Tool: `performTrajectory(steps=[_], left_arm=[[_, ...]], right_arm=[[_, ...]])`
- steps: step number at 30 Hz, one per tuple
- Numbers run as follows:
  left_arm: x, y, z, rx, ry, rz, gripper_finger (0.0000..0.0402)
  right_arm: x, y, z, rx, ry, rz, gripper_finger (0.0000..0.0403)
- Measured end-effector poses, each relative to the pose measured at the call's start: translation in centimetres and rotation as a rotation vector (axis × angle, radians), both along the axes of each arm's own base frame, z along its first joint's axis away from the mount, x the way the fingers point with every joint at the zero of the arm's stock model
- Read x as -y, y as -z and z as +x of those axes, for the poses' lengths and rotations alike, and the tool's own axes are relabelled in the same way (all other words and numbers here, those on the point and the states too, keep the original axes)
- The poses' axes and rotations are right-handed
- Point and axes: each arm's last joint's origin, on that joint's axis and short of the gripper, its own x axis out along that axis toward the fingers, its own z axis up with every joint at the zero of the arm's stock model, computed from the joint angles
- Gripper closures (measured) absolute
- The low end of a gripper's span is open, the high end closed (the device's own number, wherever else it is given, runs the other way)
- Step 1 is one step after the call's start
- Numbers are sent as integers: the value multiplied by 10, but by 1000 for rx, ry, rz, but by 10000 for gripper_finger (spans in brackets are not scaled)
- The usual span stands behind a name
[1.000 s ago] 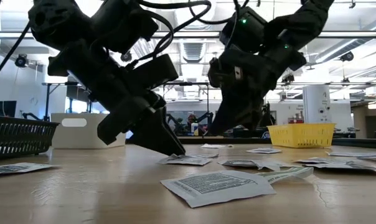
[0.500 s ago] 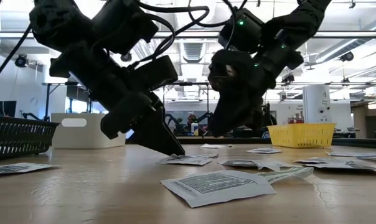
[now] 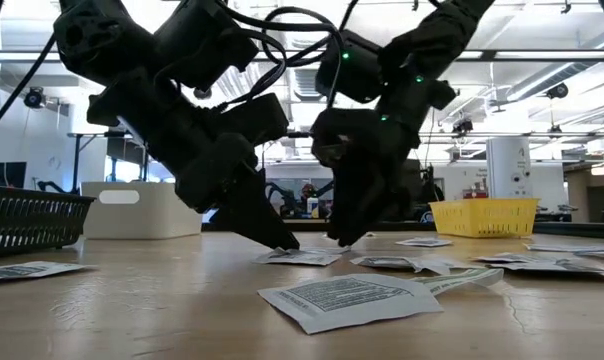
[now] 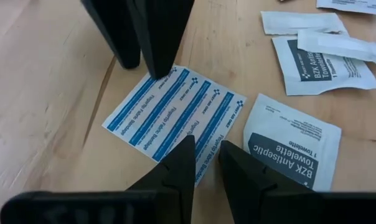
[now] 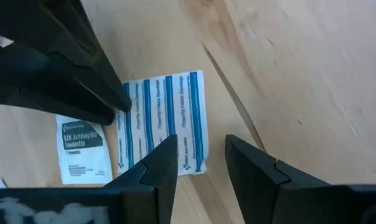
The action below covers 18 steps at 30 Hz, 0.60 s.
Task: Pick & Place First Aid Supplies
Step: Put the blue bandage pack into the yellow bin
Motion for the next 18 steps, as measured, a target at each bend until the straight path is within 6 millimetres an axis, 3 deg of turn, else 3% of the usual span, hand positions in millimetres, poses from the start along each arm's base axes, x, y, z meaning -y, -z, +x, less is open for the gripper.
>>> performTrajectory(steps=[18], left_arm=[[1,1,-1,-6,-157,-221,319]], right_arm=[[-3,13,2,-47,-35,211,271]])
